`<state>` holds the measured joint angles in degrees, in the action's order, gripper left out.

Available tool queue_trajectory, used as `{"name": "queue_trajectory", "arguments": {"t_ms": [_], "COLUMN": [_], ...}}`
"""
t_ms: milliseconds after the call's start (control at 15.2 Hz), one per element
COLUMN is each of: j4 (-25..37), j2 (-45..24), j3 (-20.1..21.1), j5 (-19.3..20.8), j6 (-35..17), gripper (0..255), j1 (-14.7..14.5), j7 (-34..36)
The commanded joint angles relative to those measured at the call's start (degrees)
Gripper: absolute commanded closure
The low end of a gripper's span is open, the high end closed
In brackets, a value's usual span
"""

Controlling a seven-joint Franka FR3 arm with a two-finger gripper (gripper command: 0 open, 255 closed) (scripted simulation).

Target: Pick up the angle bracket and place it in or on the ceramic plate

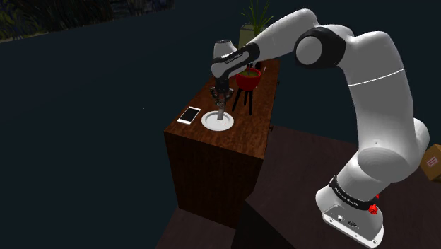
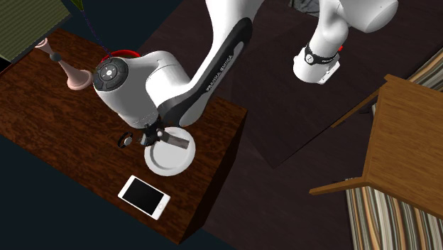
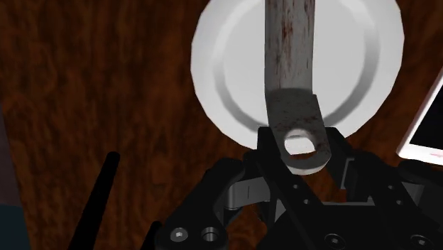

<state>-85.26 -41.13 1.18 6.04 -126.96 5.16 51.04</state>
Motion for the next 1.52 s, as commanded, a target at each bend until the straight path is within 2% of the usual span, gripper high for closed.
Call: {"name": "queue_trajectory", "arguments": {"t_ms": [0,132,1254,1452], "j4": [8.65,16.55,17.68,17.68], "j2": [-4.64,-8.87,-17.28,-17.28], "j3": [-0.03,-0.06,-0.33,-0.33], "j5": [-0.26,-0.43,-0.12,-0.12], "j6": [3.99,7.63,0.37,0.37], "gripper": [255,255,255,255], "j1": [0.32,0.44,0.35,0.35], "j7": [-0.89,-1.49,-0.89,-0.89]}}
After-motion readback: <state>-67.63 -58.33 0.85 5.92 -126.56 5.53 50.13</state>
